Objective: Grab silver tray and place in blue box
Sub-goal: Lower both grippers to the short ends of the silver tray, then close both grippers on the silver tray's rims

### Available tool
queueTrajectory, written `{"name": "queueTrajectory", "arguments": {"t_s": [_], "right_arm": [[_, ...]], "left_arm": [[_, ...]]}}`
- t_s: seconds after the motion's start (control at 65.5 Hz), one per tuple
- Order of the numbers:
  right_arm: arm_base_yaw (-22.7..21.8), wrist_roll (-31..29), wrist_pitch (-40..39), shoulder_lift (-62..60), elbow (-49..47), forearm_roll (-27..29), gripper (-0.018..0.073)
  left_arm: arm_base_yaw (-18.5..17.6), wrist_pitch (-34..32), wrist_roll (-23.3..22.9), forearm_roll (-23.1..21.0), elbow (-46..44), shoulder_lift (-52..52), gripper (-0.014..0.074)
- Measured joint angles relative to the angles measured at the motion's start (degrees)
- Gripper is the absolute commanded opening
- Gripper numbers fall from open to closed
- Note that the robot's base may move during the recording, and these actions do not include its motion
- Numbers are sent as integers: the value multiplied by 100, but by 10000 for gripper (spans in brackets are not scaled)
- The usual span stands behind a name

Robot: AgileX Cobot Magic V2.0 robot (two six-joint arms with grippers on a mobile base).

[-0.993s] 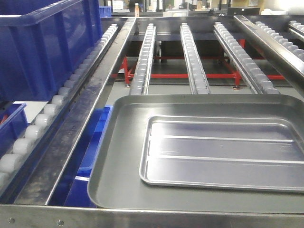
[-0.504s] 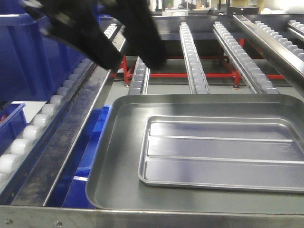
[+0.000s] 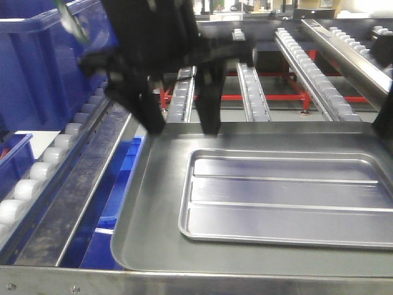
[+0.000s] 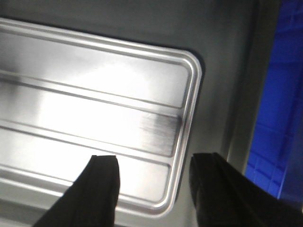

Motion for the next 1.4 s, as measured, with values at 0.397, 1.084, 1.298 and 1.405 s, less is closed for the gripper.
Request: {"name": "queueTrajectory", "arguments": {"t_s": [0.397, 1.084, 1.298, 1.405], "right_arm": [[-153, 97, -84, 801, -141, -129, 445], [-283, 97, -372, 1183, -141, -272, 445], [-283, 97, -526, 1390, -141, -272, 445], [-283, 97, -584, 1489, -141, -272, 445]], "left_arm": [[0, -68, -486, 68, -14, 548, 333], [0, -30, -629, 80, -461, 1052, 323], [0, 40, -745, 80, -461, 1143, 323], [0, 40, -758, 93, -472, 1156, 323]]}}
